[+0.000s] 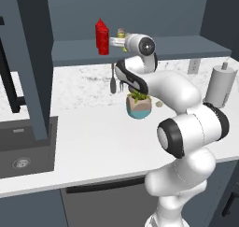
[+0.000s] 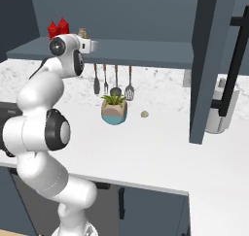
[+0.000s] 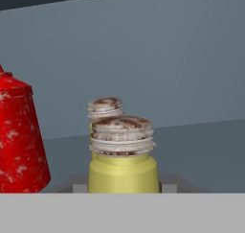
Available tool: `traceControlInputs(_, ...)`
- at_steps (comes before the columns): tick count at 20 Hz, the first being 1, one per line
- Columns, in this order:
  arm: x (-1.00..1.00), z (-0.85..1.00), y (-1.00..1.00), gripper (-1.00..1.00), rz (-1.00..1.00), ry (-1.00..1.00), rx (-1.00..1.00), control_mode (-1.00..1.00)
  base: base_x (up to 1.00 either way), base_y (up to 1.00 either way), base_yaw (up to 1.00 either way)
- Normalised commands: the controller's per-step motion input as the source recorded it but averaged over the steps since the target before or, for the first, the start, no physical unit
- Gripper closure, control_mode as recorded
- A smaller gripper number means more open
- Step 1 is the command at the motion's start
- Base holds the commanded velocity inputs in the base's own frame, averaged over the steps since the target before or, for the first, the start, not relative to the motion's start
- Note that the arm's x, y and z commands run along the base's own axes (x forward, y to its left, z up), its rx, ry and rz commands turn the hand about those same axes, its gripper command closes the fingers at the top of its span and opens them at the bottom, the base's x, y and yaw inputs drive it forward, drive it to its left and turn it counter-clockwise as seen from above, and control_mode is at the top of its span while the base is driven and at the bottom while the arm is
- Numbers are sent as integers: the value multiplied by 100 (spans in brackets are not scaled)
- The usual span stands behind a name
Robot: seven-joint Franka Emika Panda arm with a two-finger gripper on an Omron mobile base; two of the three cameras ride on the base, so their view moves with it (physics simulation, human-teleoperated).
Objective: Put the shaker and condiment bottle from the counter next to their counterparts in the cabinet.
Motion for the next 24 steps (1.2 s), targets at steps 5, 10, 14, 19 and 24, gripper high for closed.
traceControlInputs(5, 18, -32, 0, 100, 4, 0, 0, -100, 0, 0, 0)
traceControlInputs(10, 21, -29, 0, 100, 3, 0, 0, -100, 0, 0, 0)
traceControlInputs(14, 26, -27, 0, 100, 2, -2, 0, -100, 0, 0, 0)
traceControlInputs(19, 20, -28, 0, 100, 2, -3, -1, -100, 0, 0, 0)
traceControlInputs(24, 0, -40, 29, 100, 2, -7, -9, -100, 0, 0, 0)
